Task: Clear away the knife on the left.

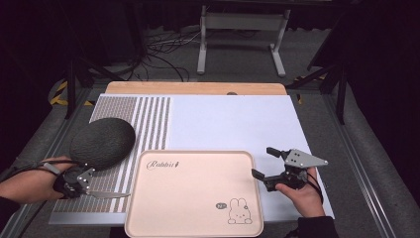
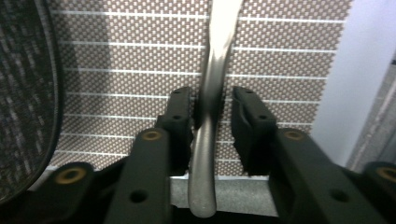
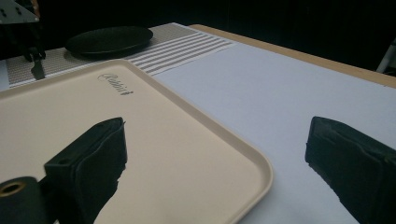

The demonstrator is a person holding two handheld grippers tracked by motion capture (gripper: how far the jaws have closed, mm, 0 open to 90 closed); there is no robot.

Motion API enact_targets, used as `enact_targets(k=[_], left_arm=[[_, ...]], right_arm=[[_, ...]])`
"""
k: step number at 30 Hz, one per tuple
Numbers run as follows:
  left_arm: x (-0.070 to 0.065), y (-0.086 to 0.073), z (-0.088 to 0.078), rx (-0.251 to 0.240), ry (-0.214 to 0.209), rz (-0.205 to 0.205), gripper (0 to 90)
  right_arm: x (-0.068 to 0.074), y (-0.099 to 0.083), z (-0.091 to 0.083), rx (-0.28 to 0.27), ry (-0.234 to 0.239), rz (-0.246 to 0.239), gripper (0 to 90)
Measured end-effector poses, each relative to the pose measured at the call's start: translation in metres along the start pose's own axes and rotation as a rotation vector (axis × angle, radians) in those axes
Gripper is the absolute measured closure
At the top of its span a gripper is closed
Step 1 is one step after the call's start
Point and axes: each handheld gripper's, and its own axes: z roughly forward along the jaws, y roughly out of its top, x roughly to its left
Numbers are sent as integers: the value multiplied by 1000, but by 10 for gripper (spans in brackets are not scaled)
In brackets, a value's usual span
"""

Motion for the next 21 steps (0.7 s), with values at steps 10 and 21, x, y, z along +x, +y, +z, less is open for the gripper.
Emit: enact_targets(k=[10,21], left_arm=[[-1,-1,0,0,16,31,794],[-5,0,-1,6,31,3,796]], right_arm=[[1,0,1,6,12,-9,67],[2,-1,2,12,19,-14,69]])
